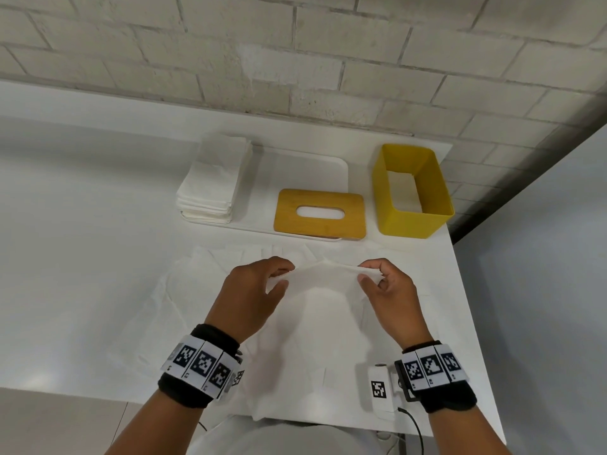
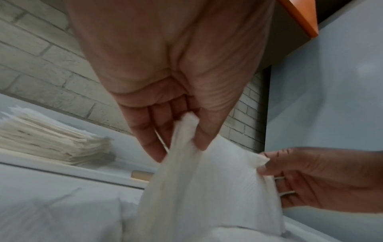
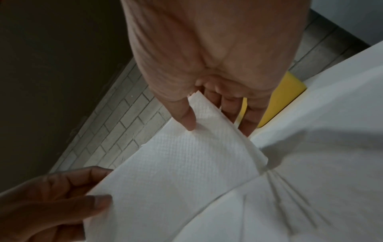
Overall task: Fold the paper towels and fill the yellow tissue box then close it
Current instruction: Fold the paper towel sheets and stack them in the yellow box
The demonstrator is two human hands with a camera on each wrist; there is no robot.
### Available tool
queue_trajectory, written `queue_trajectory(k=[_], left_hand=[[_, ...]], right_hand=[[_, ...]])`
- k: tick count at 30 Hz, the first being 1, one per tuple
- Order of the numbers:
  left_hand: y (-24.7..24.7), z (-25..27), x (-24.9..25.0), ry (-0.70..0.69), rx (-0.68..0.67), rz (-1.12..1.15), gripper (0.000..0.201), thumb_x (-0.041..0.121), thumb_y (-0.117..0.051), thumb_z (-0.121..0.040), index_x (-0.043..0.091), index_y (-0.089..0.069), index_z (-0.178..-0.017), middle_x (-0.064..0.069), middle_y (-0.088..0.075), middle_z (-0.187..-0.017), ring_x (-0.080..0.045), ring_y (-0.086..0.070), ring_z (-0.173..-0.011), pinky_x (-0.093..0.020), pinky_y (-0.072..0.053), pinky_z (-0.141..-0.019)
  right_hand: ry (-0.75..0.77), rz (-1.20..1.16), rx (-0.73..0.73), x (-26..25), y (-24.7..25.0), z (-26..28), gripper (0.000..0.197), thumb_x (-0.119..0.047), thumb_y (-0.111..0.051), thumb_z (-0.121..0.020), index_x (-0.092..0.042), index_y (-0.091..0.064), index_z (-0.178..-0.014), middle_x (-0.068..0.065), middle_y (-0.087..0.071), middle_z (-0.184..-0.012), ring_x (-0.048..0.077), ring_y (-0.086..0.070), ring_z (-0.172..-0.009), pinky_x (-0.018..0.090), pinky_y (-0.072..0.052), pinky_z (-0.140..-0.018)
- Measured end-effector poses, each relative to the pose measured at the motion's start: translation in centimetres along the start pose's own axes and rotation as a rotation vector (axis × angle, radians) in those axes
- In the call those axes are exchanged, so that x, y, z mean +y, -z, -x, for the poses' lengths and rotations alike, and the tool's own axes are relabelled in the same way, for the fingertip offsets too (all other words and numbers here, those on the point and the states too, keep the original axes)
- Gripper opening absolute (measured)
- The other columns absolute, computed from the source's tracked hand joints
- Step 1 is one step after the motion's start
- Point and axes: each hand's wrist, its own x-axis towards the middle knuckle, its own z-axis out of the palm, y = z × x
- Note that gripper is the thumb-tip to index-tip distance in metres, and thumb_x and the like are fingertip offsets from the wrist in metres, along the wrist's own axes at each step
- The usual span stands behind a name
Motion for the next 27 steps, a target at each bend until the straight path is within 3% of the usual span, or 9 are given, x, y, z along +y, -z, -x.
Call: queue_trajectory(k=[2, 5, 8, 11, 14, 19, 24, 27], left_hand=[[0.2, -0.2, 0.4, -0.016, 0.024, -0.039, 0.018, 0.018, -0.07, -0.094, 0.026, -0.073, -0.11, 0.015, -0.075, -0.102, -0.001, -0.064, -0.083, -0.008, -0.045, -0.077], [0.8, -0.3, 1.3, -0.074, 0.123, -0.031, 0.019, 0.013, -0.074, -0.09, 0.023, -0.075, -0.107, 0.014, -0.076, -0.1, 0.002, -0.057, -0.077, 0.0, -0.038, -0.074], [1.0, -0.1, 1.3, -0.081, 0.157, 0.018, 0.026, 0.013, -0.076, -0.088, 0.022, -0.074, -0.113, 0.014, -0.076, -0.105, 0.004, -0.062, -0.084, -0.005, -0.046, -0.081], [0.4, 0.0, 0.8, -0.038, 0.085, 0.041, 0.033, 0.016, -0.077, -0.088, 0.021, -0.071, -0.12, 0.009, -0.076, -0.113, -0.002, -0.07, -0.101, -0.019, -0.054, -0.093], [-0.3, 0.0, 0.2, -0.012, 0.035, -0.018, 0.037, 0.016, -0.073, -0.091, 0.023, -0.068, -0.127, 0.009, -0.072, -0.122, -0.008, -0.068, -0.109, -0.018, -0.048, -0.097], [-0.6, -0.1, -0.1, 0.003, -0.022, -0.052, 0.049, 0.017, -0.073, -0.092, 0.028, -0.061, -0.138, 0.008, -0.066, -0.135, -0.011, -0.063, -0.121, -0.023, -0.045, -0.104], [0.1, -1.1, 1.6, -0.001, -0.08, -0.162, 0.056, 0.033, -0.071, -0.091, 0.037, -0.051, -0.143, 0.012, -0.069, -0.127, -0.015, -0.066, -0.113, -0.033, -0.054, -0.093], [0.4, -2.4, 3.5, -0.035, -0.161, -0.304, 0.061, 0.044, -0.068, -0.091, 0.042, -0.041, -0.147, 0.013, -0.068, -0.129, -0.016, -0.065, -0.116, -0.033, -0.053, -0.091]], right_hand=[[0.014, -0.004, 0.007, -0.3, 0.2, 0.1, 0.018, -0.014, -0.064, -0.096, -0.032, -0.069, -0.094, -0.019, -0.054, -0.054, 0.005, -0.044, -0.051, 0.019, -0.038, -0.053], [0.039, -0.056, 0.025, -0.8, 0.9, 0.1, 0.019, -0.014, -0.066, -0.095, -0.032, -0.07, -0.094, -0.012, -0.067, -0.068, 0.01, -0.056, -0.058, 0.025, -0.048, -0.059], [0.046, -0.071, 0.001, -0.6, 1.2, 0.2, 0.02, -0.016, -0.069, -0.093, -0.036, -0.069, -0.094, -0.004, -0.073, -0.084, 0.022, -0.064, -0.071, 0.036, -0.054, -0.07], [0.03, -0.034, -0.024, 0.2, 0.9, 0.3, 0.023, -0.017, -0.072, -0.092, -0.04, -0.069, -0.096, -0.002, -0.072, -0.091, 0.026, -0.065, -0.084, 0.045, -0.055, -0.084], [0.013, -0.009, -0.037, 0.5, 0.7, 0.2, 0.026, -0.018, -0.071, -0.092, -0.043, -0.068, -0.097, 0.011, -0.071, -0.091, 0.032, -0.065, -0.084, 0.052, -0.057, -0.084], [-0.011, 0.028, -0.075, 0.2, 0.7, 0.2, 0.026, -0.018, -0.07, -0.092, -0.044, -0.067, -0.093, 0.011, -0.068, -0.08, 0.032, -0.063, -0.076, 0.044, -0.056, -0.076], [-0.079, 0.059, -0.12, 0.6, 0.4, 0.0, 0.013, -0.039, -0.068, -0.082, -0.035, -0.066, -0.095, 0.007, -0.073, -0.088, 0.029, -0.07, -0.086, 0.052, -0.058, -0.084], [-0.101, 0.077, -0.135, 1.2, 0.2, -0.1, 0.012, -0.032, -0.068, -0.085, -0.025, -0.066, -0.094, 0.003, -0.075, -0.089, 0.026, -0.071, -0.089, 0.05, -0.057, -0.087]])
